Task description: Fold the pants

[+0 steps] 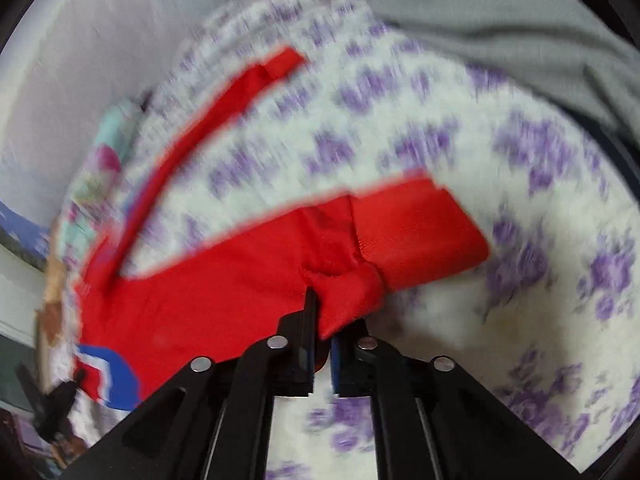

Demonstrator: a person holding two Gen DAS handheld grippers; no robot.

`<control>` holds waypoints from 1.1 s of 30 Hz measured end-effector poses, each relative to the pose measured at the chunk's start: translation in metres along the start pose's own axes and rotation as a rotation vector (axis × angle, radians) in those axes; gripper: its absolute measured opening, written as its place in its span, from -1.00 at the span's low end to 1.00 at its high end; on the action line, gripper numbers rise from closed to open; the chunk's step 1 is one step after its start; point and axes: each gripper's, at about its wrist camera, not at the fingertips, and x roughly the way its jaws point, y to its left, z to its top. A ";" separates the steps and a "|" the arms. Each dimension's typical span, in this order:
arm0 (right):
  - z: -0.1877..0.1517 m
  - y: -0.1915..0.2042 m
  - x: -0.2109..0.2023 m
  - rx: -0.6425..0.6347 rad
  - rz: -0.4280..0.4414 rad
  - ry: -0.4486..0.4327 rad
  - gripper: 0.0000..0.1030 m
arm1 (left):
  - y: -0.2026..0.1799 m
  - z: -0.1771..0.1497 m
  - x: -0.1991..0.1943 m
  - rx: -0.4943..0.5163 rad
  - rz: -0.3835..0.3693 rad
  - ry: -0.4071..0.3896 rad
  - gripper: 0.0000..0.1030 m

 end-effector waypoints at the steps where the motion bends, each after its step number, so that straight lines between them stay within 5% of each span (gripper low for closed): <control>1: -0.001 0.003 -0.002 -0.018 0.004 -0.040 -0.56 | 0.000 0.000 0.002 0.000 0.004 -0.002 -0.80; 3: 0.000 0.012 -0.005 -0.056 0.017 -0.005 -0.06 | -0.005 -0.003 -0.009 0.031 0.009 -0.013 -0.61; 4: -0.001 0.017 -0.011 -0.075 -0.007 0.000 0.15 | -0.007 -0.005 -0.015 0.053 0.012 -0.006 -0.27; 6: -0.002 0.025 -0.027 -0.124 -0.092 -0.013 0.20 | -0.009 -0.011 -0.041 0.086 0.023 -0.033 0.27; 8: -0.001 0.029 -0.049 -0.151 -0.157 -0.048 0.33 | -0.011 -0.014 -0.065 0.111 0.045 -0.086 0.36; 12: 0.033 0.037 -0.078 -0.198 -0.181 -0.146 0.42 | -0.028 0.030 -0.089 0.176 0.069 -0.169 0.43; 15: 0.093 0.053 -0.070 -0.188 -0.021 -0.143 0.42 | -0.048 0.085 -0.062 0.198 0.052 -0.132 0.43; 19: 0.184 0.070 -0.009 -0.057 0.131 -0.077 0.42 | -0.064 0.134 0.008 0.206 0.048 0.011 0.41; 22: 0.224 0.078 0.039 0.000 0.101 -0.040 0.42 | -0.056 0.153 0.062 0.152 0.112 0.109 0.05; 26: 0.260 0.075 0.100 0.062 0.072 0.016 0.40 | -0.051 0.162 0.079 0.131 0.117 0.098 -0.01; 28: 0.263 0.072 0.125 0.101 0.088 0.032 0.19 | -0.052 0.164 0.082 0.145 0.140 0.095 -0.08; 30: 0.261 0.075 0.122 0.084 0.144 -0.010 -0.75 | -0.054 0.163 0.084 0.153 0.163 0.093 -0.14; 33: 0.259 0.072 0.095 0.070 0.097 -0.067 -0.82 | -0.059 0.159 0.078 0.185 0.183 0.093 -0.44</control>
